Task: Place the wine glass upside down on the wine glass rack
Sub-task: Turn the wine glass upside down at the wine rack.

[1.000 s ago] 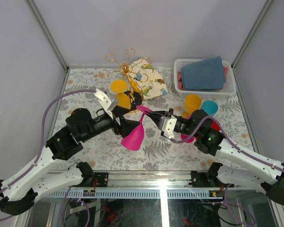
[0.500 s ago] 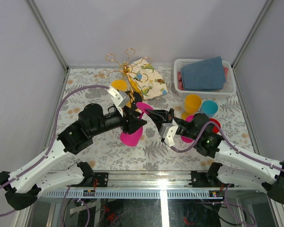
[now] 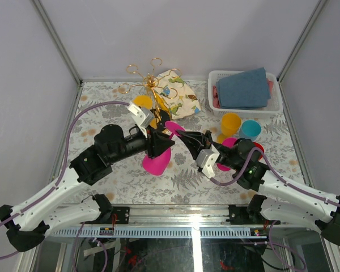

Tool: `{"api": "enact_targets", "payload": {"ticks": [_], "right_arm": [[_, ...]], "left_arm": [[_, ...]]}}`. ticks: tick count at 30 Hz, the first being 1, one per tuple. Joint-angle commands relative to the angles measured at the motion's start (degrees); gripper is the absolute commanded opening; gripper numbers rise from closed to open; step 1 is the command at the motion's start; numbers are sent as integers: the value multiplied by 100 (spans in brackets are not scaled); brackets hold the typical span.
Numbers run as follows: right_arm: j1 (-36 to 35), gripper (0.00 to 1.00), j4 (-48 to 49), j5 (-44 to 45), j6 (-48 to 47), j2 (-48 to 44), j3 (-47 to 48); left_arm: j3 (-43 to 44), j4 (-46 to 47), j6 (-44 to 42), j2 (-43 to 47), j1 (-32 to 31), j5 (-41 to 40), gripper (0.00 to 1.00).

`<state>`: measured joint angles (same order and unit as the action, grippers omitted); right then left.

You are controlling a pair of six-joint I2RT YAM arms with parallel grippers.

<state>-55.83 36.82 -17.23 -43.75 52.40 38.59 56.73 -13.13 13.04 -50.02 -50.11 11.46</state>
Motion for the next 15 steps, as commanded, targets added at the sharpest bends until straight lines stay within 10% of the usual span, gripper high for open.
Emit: {"api": "enact_targets", "payload": {"ticks": [1,15], "right_arm": [[-52,0,698,-30,150,-117,27],[-66,2,330,-167,136,31,162]], "left_arm": [[-66,433,102,41,-8,-202,28],[-84,613,231,-116,-8,-439,0]]}}
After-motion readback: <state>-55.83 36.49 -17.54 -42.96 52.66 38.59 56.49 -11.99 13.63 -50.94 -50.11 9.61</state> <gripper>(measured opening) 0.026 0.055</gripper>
